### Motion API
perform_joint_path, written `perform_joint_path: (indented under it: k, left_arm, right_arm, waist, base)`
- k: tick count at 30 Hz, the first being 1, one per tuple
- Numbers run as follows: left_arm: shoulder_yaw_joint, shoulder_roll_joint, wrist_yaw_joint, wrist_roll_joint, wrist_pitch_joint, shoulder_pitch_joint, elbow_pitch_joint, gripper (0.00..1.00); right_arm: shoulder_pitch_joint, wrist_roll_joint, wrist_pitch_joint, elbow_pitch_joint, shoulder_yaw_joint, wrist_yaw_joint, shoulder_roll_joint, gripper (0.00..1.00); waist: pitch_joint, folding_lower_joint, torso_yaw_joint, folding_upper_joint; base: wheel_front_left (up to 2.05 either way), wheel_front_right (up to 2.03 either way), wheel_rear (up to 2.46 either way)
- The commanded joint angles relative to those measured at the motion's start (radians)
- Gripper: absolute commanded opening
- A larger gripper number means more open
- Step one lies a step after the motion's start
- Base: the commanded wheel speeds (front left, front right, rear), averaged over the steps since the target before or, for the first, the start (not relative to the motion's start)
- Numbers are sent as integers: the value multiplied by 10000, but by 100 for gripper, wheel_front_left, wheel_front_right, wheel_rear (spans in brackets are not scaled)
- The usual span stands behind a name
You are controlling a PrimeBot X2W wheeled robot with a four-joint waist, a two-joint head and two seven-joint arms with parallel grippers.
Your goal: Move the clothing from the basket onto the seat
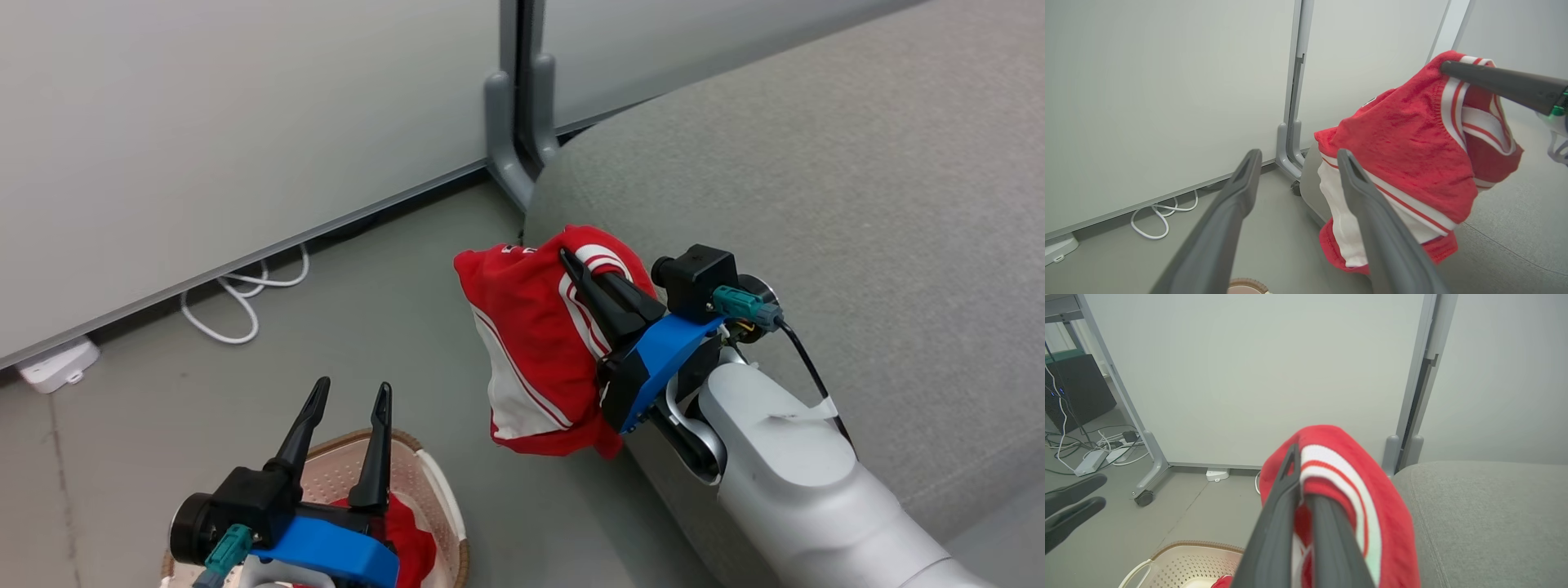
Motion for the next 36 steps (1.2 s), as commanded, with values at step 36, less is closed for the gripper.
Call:
perform_joint_path:
  k: [36]
  left_arm:
    - [-1354,1297,-56,211,-27,-2485,-637,100]
  right_arm:
    - [-3987,-1756,91,459,-5769,1,-1765,0]
  waist:
    - [4182,0,285,-1]
  base:
    - [0,0,0]
